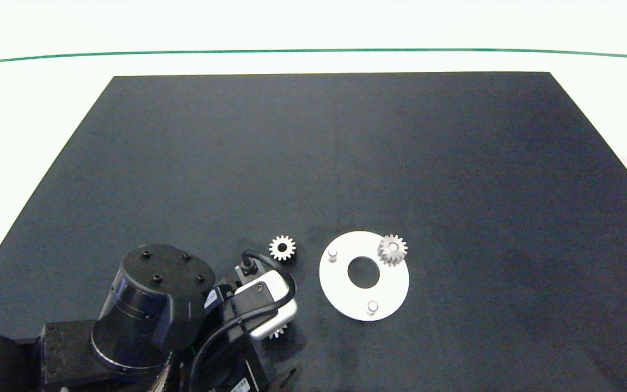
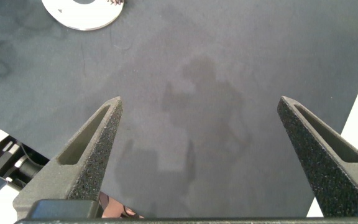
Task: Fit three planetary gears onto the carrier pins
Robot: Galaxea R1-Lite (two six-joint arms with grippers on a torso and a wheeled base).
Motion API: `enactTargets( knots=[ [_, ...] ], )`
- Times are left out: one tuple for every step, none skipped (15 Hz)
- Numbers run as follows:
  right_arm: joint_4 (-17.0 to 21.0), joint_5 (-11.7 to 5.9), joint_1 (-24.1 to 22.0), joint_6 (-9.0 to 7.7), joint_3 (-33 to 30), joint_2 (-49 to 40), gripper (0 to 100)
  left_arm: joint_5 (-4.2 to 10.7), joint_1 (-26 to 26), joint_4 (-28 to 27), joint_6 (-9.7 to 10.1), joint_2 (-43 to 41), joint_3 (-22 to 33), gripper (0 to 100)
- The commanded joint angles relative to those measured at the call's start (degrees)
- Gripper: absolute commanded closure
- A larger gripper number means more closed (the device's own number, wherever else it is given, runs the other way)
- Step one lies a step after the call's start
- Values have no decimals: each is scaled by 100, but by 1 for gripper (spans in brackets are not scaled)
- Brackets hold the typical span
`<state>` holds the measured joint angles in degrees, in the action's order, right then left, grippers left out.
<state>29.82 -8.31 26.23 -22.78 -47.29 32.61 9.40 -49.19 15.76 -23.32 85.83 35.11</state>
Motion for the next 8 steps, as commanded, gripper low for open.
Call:
enactTargets(
  knots=[
    [15, -4, 5, -16, -9, -9, 0, 9, -3, 41, -15, 276, 57, 0],
    [15, -4, 5, -16, 0, -9, 0, 9, -3, 41, -15, 294, 84, 0],
    [15, -4, 5, -16, -9, -9, 0, 9, 6, 41, -15, 320, 128, 0],
    [15, -4, 5, -7, -9, -9, 0, 9, 6, 41, -15, 390, 145, 0],
    [15, -4, 5, -7, -9, -18, 0, 9, 6, 41, -15, 408, 145, 0],
    [15, -4, 5, -16, -9, -44, 0, 9, 6, 41, -15, 408, 128, 0],
    [15, -4, 5, -7, -9, -62, 0, 9, 6, 41, -15, 417, 145, 0],
    [15, -4, 5, -7, -9, -79, 0, 1, 15, 50, -15, 443, 154, 0]
  ],
)
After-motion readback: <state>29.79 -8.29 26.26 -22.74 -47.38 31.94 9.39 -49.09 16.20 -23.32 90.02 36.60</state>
